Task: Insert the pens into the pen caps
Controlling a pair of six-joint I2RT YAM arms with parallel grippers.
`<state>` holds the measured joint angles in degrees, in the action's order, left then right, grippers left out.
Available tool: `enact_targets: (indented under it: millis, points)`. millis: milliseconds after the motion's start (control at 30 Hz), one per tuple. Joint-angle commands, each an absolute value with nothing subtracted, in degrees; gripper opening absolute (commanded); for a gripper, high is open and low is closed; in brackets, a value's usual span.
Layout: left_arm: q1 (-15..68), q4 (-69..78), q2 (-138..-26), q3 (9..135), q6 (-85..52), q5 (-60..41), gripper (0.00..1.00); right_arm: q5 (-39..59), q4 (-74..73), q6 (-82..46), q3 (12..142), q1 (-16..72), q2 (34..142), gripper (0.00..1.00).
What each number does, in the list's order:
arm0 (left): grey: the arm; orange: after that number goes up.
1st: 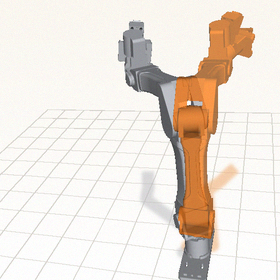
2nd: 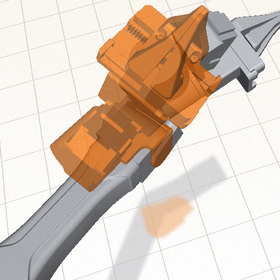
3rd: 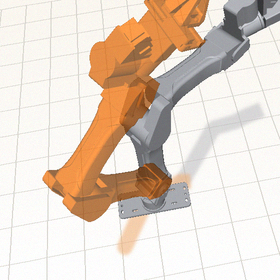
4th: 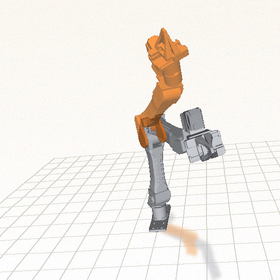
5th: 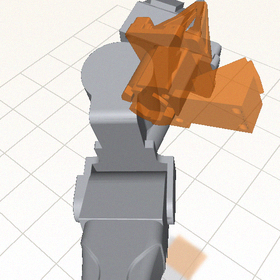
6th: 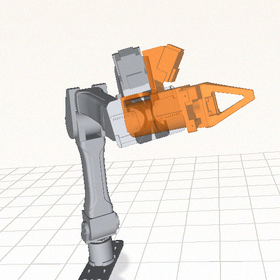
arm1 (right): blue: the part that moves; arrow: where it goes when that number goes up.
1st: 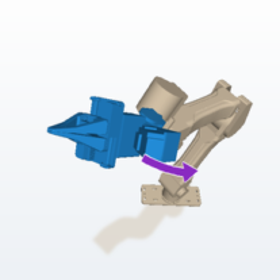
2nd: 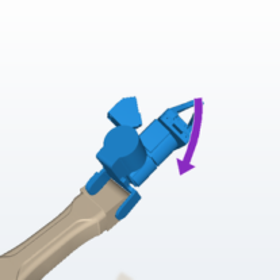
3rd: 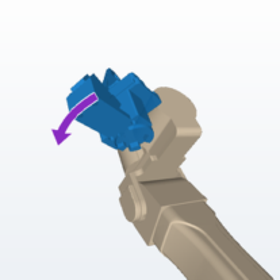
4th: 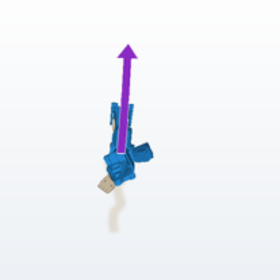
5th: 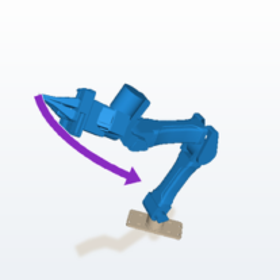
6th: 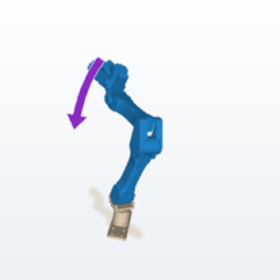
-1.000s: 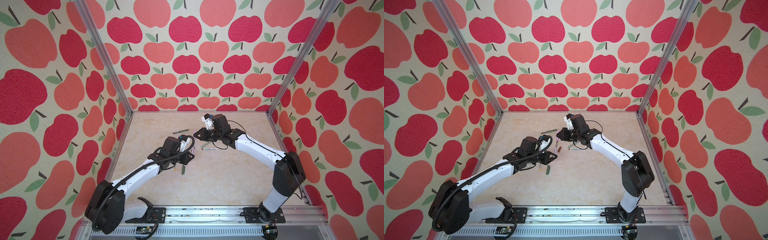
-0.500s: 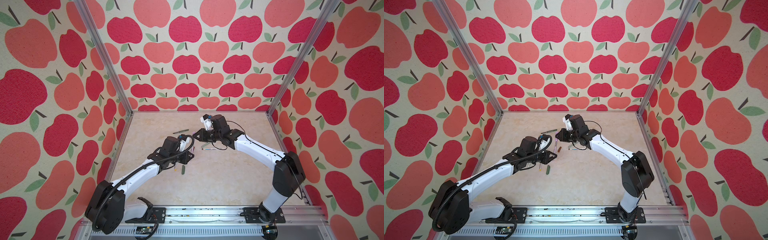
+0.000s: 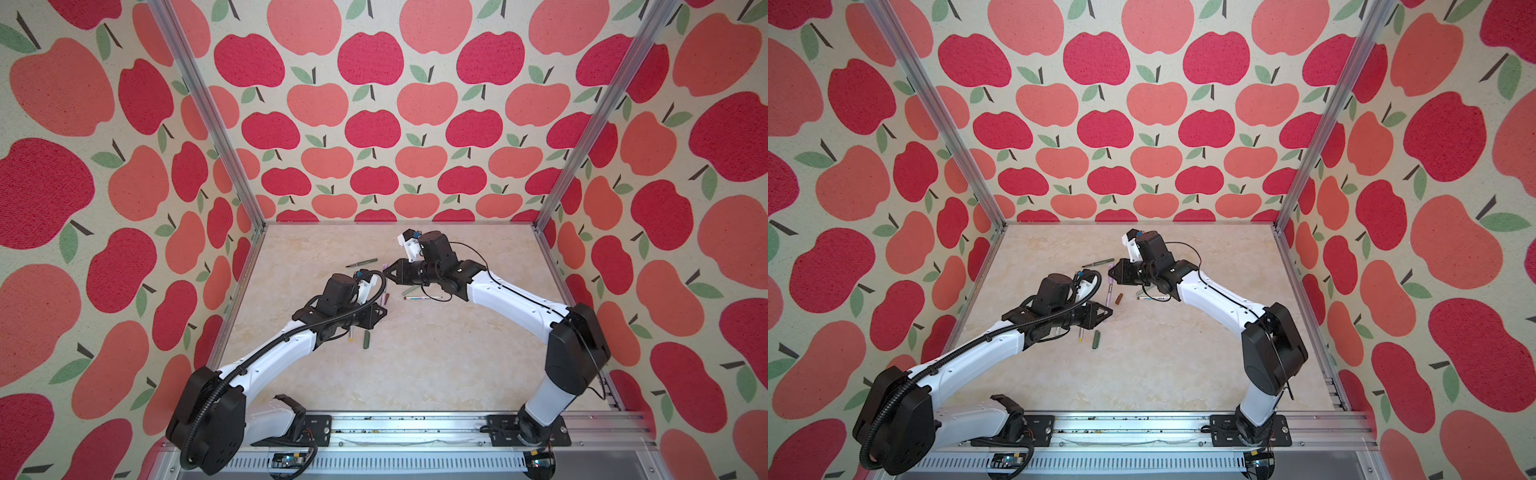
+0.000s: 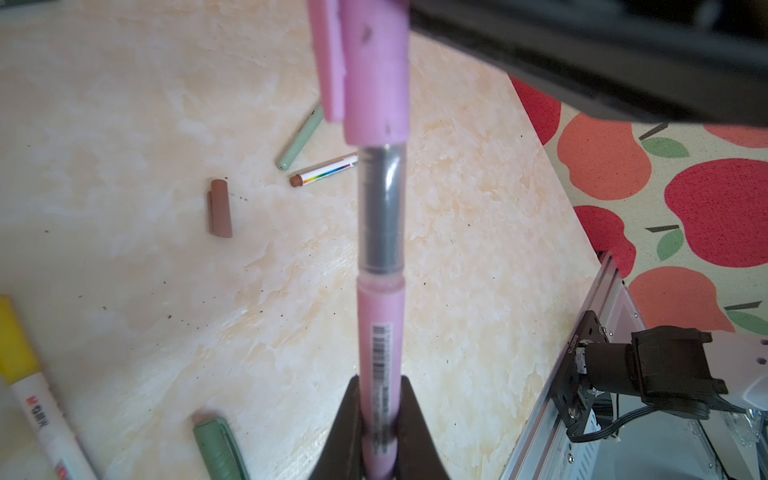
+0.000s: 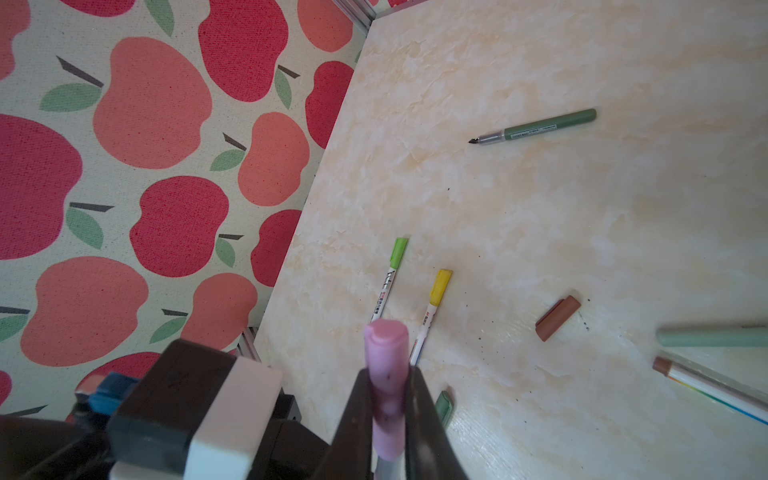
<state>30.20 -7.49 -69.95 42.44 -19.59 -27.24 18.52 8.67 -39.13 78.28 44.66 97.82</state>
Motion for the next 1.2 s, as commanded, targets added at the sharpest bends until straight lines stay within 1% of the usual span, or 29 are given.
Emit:
enact_targets:
  millis: [0, 533, 900, 1167]
  points:
    - [29.5, -3.9, -67.3, 43.1, -19.8, -25.1, 0.01, 19.6, 11.4, -37.0, 76.5, 46.4, 96.9, 0.04]
    - [27.0, -0.8, -63.2, 41.9, -19.9, -21.2, 0.02, 20.6, 11.6, -36.4, 76.5, 47.5, 96.9, 0.04]
    - [23.1, -1.5, -63.6, 48.5, -14.8, -24.2, 0.02, 22.6, 12.5, -36.6, 74.4, 48.8, 99.2, 0.04]
    - [22.1, 2.3, -64.7, 51.4, -13.8, -25.5, 0.0, 23.7, 12.3, -36.8, 72.9, 49.7, 100.3, 0.04]
